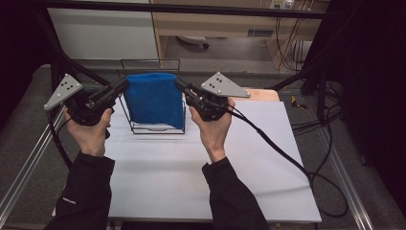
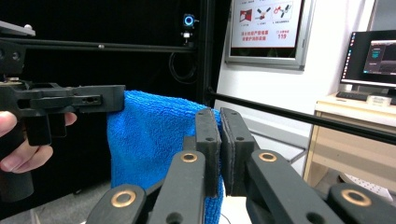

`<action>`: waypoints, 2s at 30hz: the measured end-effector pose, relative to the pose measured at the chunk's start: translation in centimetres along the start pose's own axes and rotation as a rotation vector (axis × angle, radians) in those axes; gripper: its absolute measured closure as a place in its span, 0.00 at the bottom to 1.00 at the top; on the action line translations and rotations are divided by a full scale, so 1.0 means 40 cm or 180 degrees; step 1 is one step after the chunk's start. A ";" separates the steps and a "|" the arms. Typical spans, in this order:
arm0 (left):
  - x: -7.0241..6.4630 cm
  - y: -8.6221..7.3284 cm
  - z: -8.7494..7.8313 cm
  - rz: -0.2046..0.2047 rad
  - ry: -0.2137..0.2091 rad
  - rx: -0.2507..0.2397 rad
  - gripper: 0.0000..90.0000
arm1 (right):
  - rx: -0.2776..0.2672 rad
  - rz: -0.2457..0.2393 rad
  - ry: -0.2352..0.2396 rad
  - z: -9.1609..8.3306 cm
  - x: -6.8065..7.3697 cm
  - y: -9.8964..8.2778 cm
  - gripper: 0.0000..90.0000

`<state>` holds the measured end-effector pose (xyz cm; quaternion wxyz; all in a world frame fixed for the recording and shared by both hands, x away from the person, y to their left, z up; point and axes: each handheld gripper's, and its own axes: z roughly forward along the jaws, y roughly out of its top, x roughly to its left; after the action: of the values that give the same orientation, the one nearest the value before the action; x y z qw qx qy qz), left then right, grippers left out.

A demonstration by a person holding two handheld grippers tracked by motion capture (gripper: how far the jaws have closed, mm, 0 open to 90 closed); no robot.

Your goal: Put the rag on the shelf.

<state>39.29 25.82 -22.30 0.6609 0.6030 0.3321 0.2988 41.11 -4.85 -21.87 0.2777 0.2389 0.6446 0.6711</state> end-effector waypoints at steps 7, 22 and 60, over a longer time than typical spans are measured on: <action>0.015 0.033 0.005 -0.0033 0.0020 -0.0104 0.95 | -0.0041 -0.0014 -0.0009 0.030 -0.007 0.031 0.97; 0.036 0.133 0.022 0.0108 0.0118 -0.0193 0.95 | -0.0147 -0.0123 -0.0030 0.079 -0.018 0.116 0.97; 0.214 0.156 0.191 -0.0047 0.0328 -0.0024 0.95 | 0.0120 -0.0330 -0.0261 0.312 -0.128 0.147 0.97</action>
<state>50.58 28.65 -16.37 0.6474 0.5818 0.3691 0.3258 52.94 0.70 -15.12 0.3338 0.2376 0.6566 0.6332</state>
